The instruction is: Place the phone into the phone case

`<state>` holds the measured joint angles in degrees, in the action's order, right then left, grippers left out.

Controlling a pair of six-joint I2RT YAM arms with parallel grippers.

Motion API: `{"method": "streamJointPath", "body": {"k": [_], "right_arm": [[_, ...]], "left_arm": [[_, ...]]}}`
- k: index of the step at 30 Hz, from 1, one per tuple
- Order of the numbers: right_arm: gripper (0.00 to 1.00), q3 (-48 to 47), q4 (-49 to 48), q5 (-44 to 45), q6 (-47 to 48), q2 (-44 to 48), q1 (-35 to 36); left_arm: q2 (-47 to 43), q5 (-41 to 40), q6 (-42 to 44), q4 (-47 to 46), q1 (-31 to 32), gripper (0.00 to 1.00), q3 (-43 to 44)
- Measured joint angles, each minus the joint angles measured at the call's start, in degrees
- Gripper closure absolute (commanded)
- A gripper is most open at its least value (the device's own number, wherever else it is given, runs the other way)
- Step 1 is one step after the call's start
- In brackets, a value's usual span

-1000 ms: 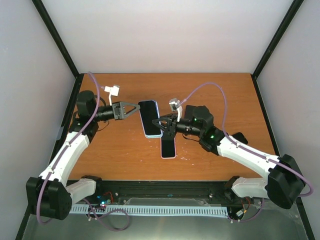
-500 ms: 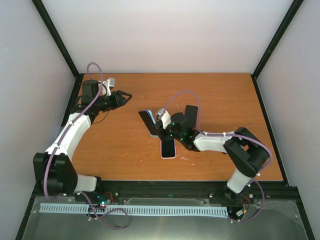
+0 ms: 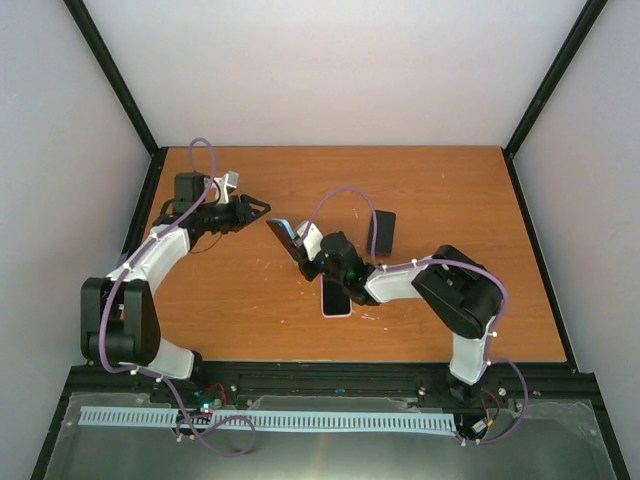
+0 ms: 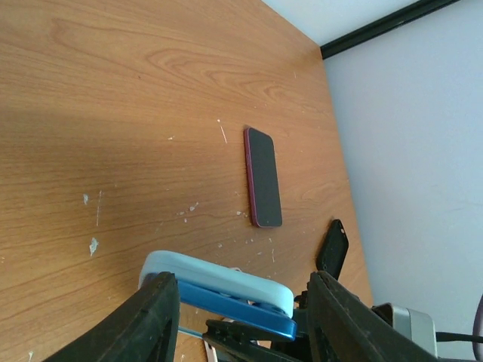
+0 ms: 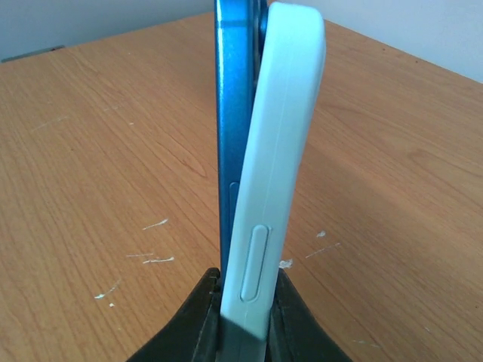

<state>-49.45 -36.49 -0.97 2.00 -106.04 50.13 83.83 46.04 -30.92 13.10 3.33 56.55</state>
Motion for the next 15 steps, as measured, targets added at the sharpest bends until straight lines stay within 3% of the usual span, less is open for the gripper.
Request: {"method": "streamJointPath", "body": {"k": [15], "right_arm": [[0.88, 0.1, -2.8, 5.2, 0.6, -2.3, 1.7]], "left_arm": [[0.0, 3.3, -1.7, -9.0, 2.9, 0.53, -5.6]]}}
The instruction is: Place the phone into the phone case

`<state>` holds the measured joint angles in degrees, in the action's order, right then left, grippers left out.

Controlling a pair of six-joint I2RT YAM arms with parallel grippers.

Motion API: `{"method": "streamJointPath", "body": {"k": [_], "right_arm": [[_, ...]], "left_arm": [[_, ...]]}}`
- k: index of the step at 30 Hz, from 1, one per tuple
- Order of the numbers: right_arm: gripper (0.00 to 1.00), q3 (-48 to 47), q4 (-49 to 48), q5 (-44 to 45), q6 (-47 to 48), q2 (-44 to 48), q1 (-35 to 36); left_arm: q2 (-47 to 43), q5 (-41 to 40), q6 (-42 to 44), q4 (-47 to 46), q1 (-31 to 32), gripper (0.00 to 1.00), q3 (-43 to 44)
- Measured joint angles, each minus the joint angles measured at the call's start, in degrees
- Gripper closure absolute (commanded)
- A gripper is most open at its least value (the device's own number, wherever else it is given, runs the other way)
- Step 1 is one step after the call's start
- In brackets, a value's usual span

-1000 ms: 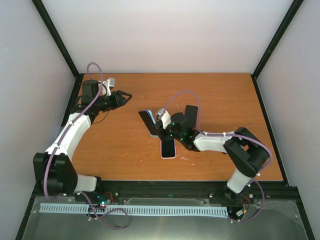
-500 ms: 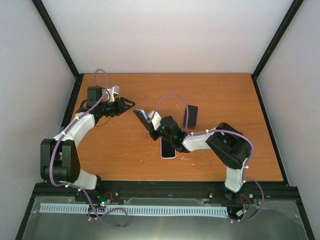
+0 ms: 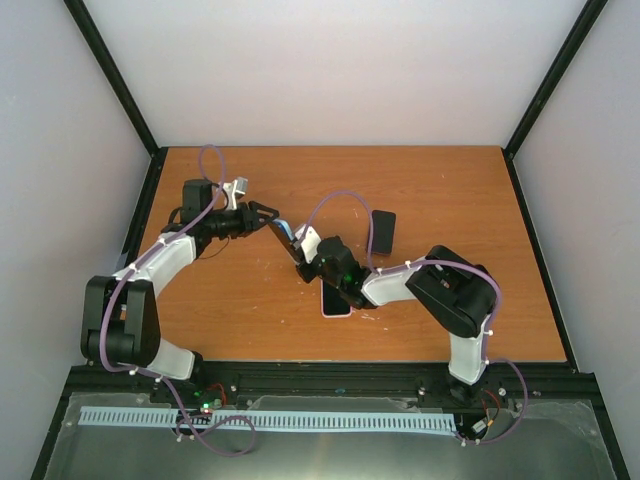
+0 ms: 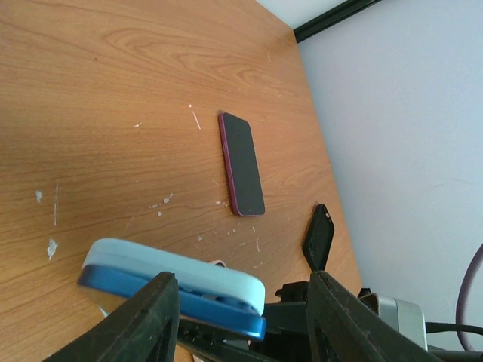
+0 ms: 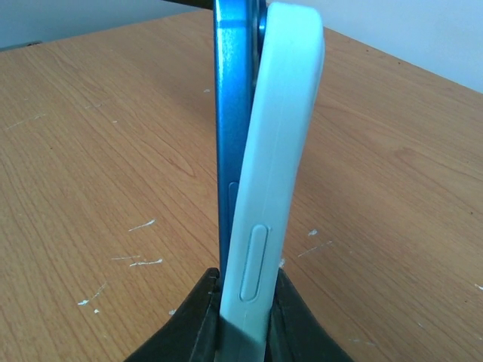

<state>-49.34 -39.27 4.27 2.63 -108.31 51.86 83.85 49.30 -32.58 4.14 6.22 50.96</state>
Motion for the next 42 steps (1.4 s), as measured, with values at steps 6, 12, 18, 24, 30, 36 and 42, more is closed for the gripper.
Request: {"method": "streamJointPath", "body": {"k": [6, 12, 18, 24, 30, 36, 42], "right_arm": [[0.88, 0.3, -0.9, 0.2, 0.0, 0.0, 0.6], [0.87, 0.8, -0.9, 1.0, 0.0, -0.4, 0.7], [0.85, 1.5, -2.3, 1.4, -0.1, -0.9, 0.7], [0.83, 2.6, -5.1, 1.5, -0.2, -1.3, 0.8], [0.79, 2.9, -5.6, 1.6, -0.3, -1.4, 0.9], [0.85, 3.1, -5.7, 1.2, -0.4, -1.5, 1.2], [0.89, 3.8, -6.8, 2.3, -0.5, -1.5, 1.2]], "left_arm": [[-0.8, -1.0, -1.1, -0.9, 0.3, 0.53, 0.0], [-1.2, -2.3, -2.4, -2.3, 0.5, 0.53, -0.1], [-1.1, -2.8, -3.8, -4.7, 1.6, 0.53, -2.0], [-0.9, -3.4, -5.0, -7.8, 2.8, 0.53, -4.0], [-0.9, -4.1, -6.1, -11.3, 3.3, 0.53, -5.8], [-0.8, -5.2, -7.4, -16.4, 3.3, 0.53, -8.7], [0.0, -6.0, -8.4, -18.6, 3.3, 0.45, -8.6]]}}
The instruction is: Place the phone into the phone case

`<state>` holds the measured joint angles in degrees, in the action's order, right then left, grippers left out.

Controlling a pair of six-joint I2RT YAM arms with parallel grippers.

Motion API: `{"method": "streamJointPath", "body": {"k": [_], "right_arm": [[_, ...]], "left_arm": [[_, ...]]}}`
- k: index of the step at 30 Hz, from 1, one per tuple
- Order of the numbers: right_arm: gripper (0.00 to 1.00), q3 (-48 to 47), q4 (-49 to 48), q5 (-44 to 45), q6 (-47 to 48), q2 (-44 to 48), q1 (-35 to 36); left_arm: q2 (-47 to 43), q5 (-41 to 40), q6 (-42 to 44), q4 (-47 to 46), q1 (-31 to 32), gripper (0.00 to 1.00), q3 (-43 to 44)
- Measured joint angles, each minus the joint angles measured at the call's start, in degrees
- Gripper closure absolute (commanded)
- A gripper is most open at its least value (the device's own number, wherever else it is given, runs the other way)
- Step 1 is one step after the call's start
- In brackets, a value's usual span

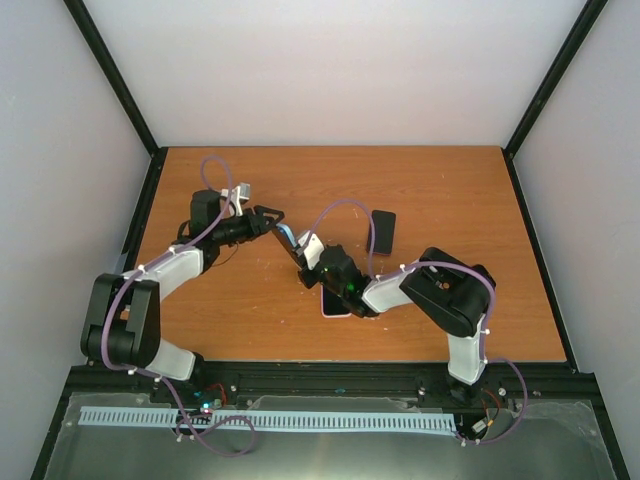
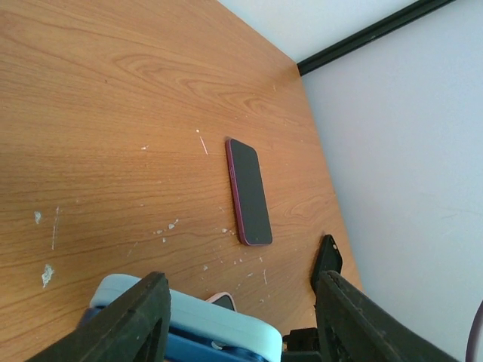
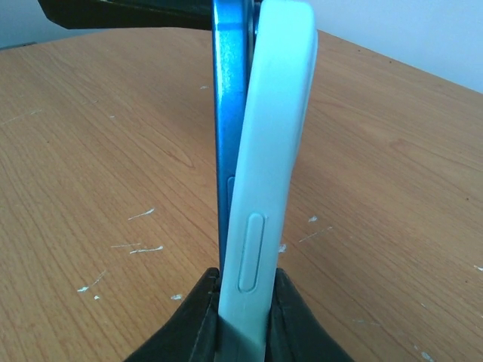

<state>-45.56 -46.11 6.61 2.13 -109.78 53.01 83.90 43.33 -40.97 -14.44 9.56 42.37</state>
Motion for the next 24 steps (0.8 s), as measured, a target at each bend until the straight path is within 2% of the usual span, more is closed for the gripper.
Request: {"method": "streamJointPath", "body": {"k": [7, 9, 12, 18, 24], "right_arm": [[0.90, -0.2, 2.2, -1.3, -3.3, 0.8, 0.0], [0.90, -0.2, 4.0, -1.9, -5.0, 1.9, 0.0], [0.90, 1.4, 3.8, -2.8, -7.0, 3.0, 0.3], [0.90, 2.8, 1.6, -1.7, -7.5, 3.1, 0.8], [0.88, 2.8, 1.0, 0.0, -7.3, 2.8, 1.4]], "left_arm": [[-0.2, -8.8, 4.8, 13.9, 0.8, 0.34, 8.3], [-0.9, -12.8, 6.8, 18.4, 0.8, 0.35, 11.1], [-2.6, -16.1, 8.9, 21.7, 0.7, 0.42, 12.1], [-2.0, -12.9, 9.3, 23.6, 0.7, 0.52, 11.9], [-1.4, -6.7, 6.3, 20.4, 0.8, 0.57, 7.4]]}}
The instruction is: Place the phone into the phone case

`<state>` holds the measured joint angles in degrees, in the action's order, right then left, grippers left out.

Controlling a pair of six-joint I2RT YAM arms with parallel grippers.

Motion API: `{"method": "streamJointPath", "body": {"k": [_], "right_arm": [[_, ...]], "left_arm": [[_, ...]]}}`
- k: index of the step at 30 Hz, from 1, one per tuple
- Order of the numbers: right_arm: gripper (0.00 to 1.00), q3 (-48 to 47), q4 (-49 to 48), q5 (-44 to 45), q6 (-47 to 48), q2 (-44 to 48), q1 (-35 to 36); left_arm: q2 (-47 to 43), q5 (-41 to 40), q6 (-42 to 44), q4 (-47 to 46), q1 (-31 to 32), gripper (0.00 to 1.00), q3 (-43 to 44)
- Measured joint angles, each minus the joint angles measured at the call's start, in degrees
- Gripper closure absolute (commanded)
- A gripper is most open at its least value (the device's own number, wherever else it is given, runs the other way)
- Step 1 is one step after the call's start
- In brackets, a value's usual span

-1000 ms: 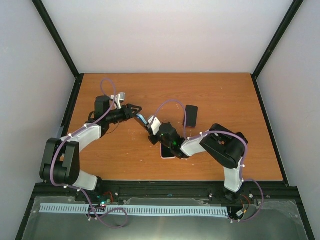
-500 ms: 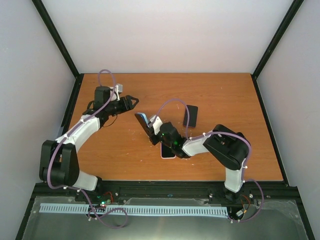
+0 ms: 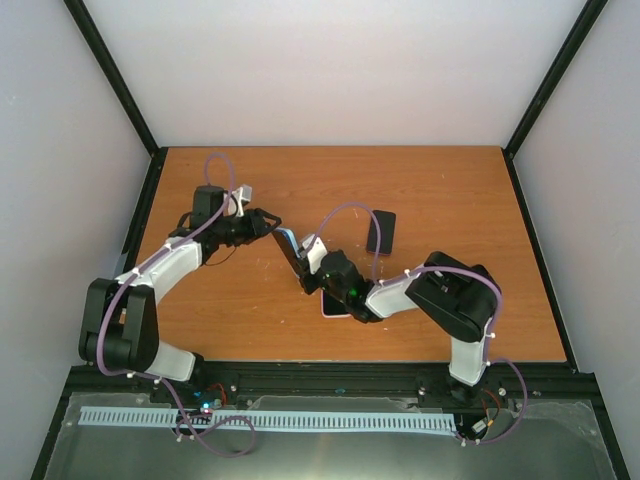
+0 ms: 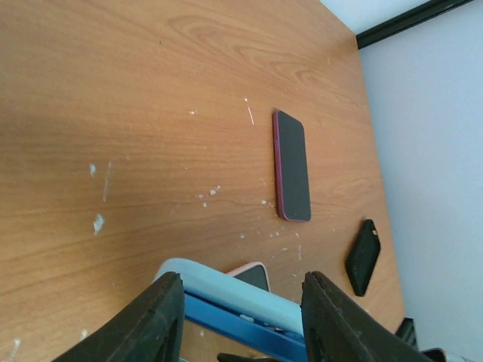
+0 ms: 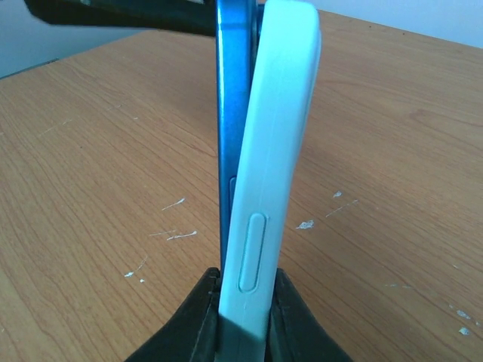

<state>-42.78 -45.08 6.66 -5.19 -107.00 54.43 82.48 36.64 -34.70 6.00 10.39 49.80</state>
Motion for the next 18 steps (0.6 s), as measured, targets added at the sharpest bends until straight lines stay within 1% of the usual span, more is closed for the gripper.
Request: {"method": "streamJointPath", "body": {"k": [5, 13, 16, 18], "right_arm": [[0.86, 0.1, -0.3, 0.9, 0.2, -0.1, 0.5], [0.79, 0.1, -1.2, 1.7, 0.5, -0.9, 1.2], [0.78, 0.2, -1.0, 1.5, 0.8, -1.0, 1.5], [0.81, 0.4, -1.1, 1.5, 0.9, -1.1, 1.7]], "left_arm": [[-0.1, 1.6, -2.0, -3.2, 0.0, 0.59, -2.6], [-0.2, 2.1, -4.9, -11.1, 0.5, 0.59, -6.6], [-0.2, 1.5, -5.6, -12.8, 1.2, 0.59, -7.9], [-0.2, 0.9, -6.0, -13.6, 1.8, 0.59, -8.4]]}}
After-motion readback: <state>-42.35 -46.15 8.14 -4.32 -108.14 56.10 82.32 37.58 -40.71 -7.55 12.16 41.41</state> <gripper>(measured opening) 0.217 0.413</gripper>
